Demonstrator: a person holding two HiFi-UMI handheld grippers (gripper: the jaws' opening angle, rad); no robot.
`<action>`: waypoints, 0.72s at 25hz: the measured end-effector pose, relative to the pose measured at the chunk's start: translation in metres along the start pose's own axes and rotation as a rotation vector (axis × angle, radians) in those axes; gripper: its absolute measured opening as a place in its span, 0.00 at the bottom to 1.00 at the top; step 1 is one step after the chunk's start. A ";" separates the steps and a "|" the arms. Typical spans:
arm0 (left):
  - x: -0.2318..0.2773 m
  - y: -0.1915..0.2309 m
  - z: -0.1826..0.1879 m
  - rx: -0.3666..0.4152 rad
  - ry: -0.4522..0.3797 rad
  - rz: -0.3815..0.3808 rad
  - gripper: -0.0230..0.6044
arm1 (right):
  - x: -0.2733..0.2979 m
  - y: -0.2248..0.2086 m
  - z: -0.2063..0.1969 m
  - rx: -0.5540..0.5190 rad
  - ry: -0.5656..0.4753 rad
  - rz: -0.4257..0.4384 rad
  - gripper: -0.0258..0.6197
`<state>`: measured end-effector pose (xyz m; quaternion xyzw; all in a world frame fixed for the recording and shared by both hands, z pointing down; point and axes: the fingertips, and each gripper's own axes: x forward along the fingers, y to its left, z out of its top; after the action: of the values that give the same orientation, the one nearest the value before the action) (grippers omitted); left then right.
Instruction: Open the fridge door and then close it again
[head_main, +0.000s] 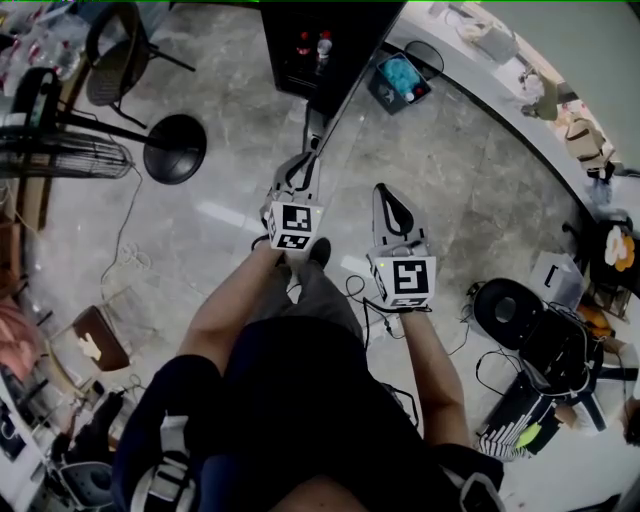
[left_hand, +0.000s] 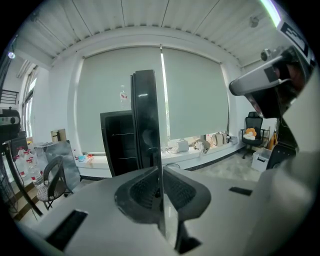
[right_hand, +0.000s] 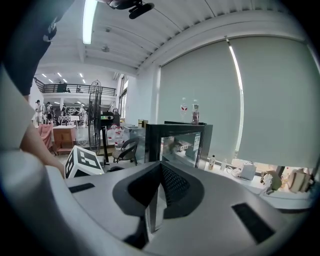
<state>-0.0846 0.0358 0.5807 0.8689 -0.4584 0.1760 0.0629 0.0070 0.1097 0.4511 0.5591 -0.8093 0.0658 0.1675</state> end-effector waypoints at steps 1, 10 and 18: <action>-0.004 0.001 0.000 -0.004 0.000 -0.005 0.11 | 0.001 0.002 0.002 0.000 -0.002 0.001 0.07; -0.048 0.014 0.009 0.001 -0.017 -0.037 0.08 | 0.012 0.008 0.018 -0.028 -0.030 0.010 0.07; -0.074 0.033 0.021 0.004 -0.036 -0.050 0.07 | 0.032 0.014 0.025 -0.051 -0.022 0.019 0.29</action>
<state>-0.1448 0.0681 0.5325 0.8832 -0.4372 0.1598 0.0573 -0.0204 0.0794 0.4402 0.5474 -0.8179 0.0405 0.1724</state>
